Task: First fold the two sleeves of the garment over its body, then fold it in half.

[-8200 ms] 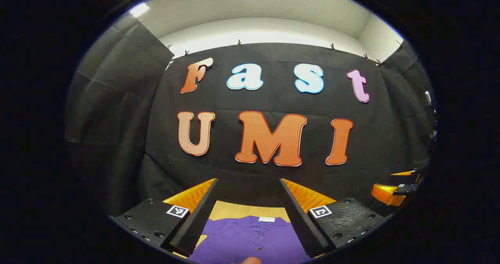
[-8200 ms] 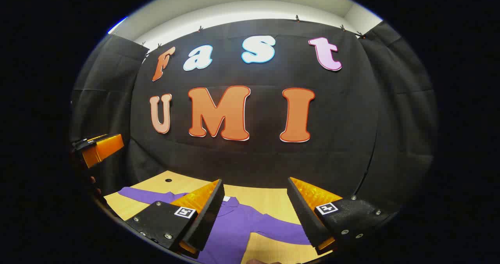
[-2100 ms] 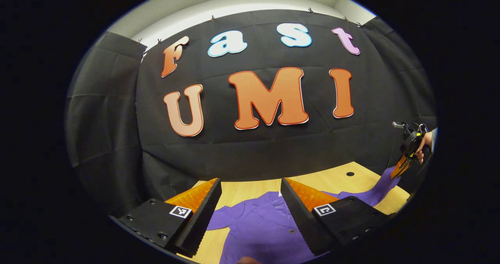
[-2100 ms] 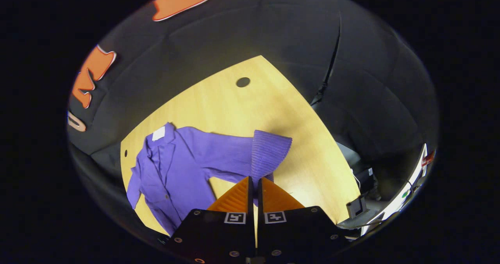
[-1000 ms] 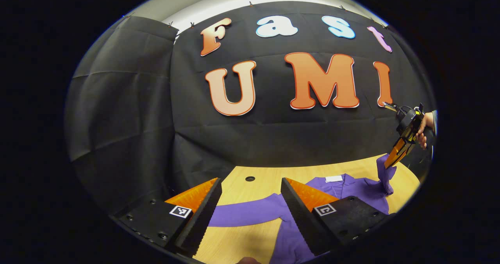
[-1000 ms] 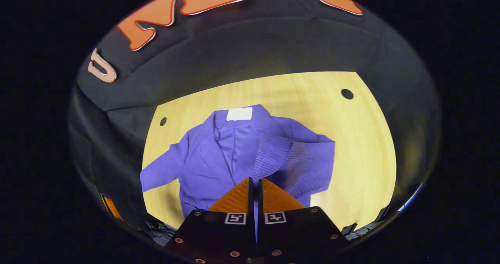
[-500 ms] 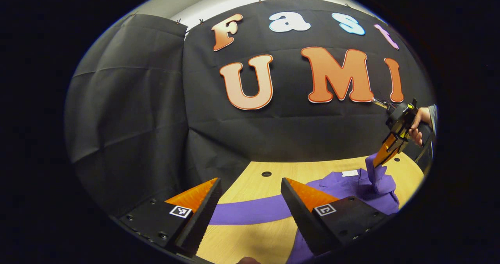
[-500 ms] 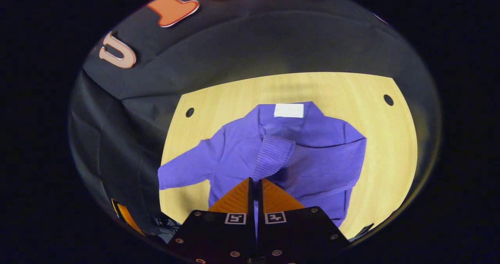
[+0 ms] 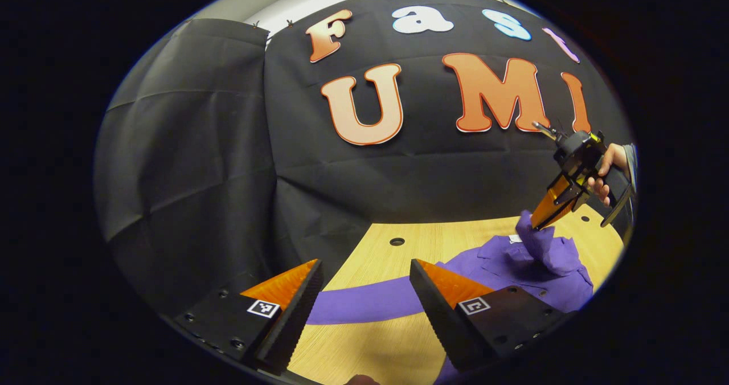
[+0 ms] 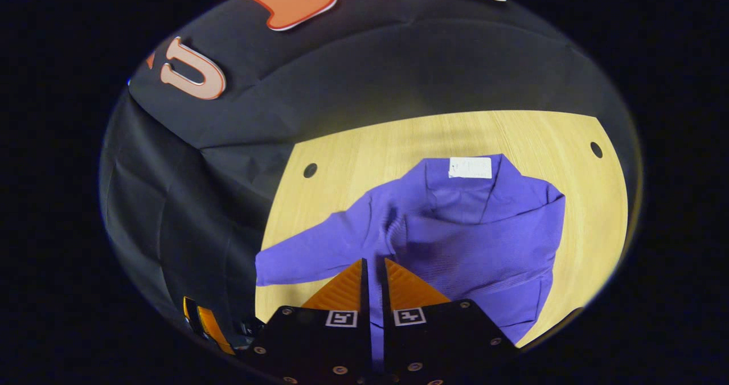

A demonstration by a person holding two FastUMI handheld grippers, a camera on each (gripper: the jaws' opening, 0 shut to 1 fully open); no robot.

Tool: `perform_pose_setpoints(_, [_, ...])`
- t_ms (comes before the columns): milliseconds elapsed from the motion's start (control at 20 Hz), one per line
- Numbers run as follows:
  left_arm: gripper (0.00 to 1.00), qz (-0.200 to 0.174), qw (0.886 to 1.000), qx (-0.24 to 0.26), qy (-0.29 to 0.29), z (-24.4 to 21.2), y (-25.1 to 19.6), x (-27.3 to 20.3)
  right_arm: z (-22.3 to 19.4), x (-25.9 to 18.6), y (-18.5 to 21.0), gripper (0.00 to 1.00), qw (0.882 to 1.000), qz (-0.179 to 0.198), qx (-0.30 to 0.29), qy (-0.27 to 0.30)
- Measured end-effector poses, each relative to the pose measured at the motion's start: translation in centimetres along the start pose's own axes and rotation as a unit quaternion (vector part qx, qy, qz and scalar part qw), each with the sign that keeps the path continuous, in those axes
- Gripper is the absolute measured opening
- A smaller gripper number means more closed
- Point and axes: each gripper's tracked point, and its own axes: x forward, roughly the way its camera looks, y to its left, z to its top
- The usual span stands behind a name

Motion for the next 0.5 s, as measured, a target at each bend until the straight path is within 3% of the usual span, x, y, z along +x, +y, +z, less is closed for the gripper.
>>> perform_pose_setpoints(50, [0.98,-0.002,1.000,0.003,0.002,-0.2,0.2,0.1,0.2,-0.3,0.6,0.14,1.000,0.009,-0.002,-0.006])
perform_pose_setpoints(100, [0.98,-0.005,1.000,0.002,0.004,-0.3,0.2,0.3,0.1,-0.8,0.9,0.29,1.000,0.013,-0.003,-0.011])
perform_pose_setpoints(200, [0.98,-0.010,1.000,-0.005,0.010,-0.4,0.1,0.8,0.5,-1.4,0.8,0.45,0.999,0.012,-0.016,-0.029])
perform_pose_setpoints(350, [0.98,-0.012,0.999,-0.018,0.024,-0.9,0.6,1.9,1.1,-3.1,0.6,0.58,0.997,0.001,-0.039,-0.065])
perform_pose_setpoints(400, [0.98,-0.012,0.999,-0.026,0.034,-1.2,1.0,2.4,1.4,-3.9,0.4,0.55,0.995,-0.002,-0.048,-0.082])
perform_pose_setpoints(450, [0.98,-0.013,0.998,-0.036,0.048,-1.7,1.5,3.2,1.7,-4.8,0.3,0.61,0.993,-0.008,-0.057,-0.101])
perform_pose_setpoints(500, [0.98,-0.014,0.997,-0.049,0.066,-2.3,1.9,3.9,2.1,-5.7,0.0,0.82,0.990,-0.014,-0.067,-0.120])
